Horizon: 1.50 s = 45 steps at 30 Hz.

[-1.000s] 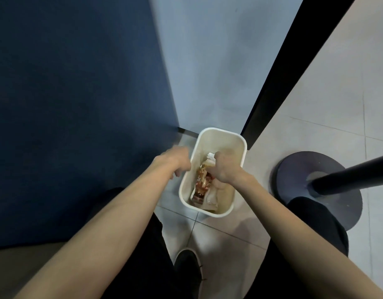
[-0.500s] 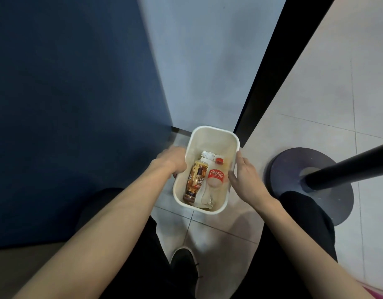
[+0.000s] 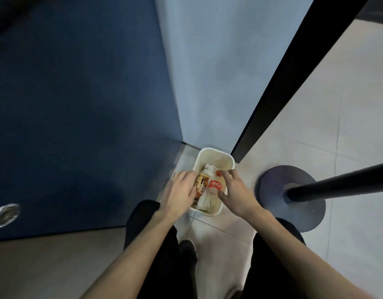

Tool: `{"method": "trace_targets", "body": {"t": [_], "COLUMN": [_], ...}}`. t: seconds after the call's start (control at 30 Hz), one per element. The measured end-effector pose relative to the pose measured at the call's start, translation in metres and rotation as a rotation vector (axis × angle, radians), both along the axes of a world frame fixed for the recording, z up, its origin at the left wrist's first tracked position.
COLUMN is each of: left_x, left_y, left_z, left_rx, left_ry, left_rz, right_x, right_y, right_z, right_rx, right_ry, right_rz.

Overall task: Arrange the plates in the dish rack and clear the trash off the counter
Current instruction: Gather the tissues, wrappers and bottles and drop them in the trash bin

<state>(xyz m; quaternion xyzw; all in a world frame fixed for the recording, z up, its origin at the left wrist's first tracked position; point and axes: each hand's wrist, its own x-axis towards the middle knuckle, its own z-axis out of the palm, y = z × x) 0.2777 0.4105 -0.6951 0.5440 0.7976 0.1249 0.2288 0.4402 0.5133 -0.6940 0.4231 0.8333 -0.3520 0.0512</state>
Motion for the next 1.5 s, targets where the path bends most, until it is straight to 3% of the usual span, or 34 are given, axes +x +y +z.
{"method": "trace_targets", "body": {"t": [0.27,0.5,0.6,0.83,1.13,1.5], "left_x": [0.035,0.067,0.087,0.103,0.105,0.013], "left_y": [-0.058,-0.151,-0.183,-0.281,-0.420,-0.612], "left_z": [0.206,0.357,0.404,0.478,0.534,0.555], "left_rx": [0.192,0.026,0.064,0.208,0.561,0.772], "left_ry": [-0.215,-0.255,-0.262,-0.268,-0.264,-0.131], "left_rz": [0.219,0.379,0.424,0.758,1.299,1.461], "right_x": [0.005,0.037,0.047,0.004,-0.086,-0.196], "right_y": [-0.053,-0.105,-0.127,-0.203,-0.329,-0.520], "right_z": [0.209,0.404,0.451,0.493,0.537,0.564], "right_rx": [-0.035,-0.056,0.005,0.003,0.015,-0.076], "right_ry": [-0.021,-0.062,0.002,0.165,0.310,0.373], "right_rz": [0.258,0.473,0.583,0.847,1.221,1.302]}}
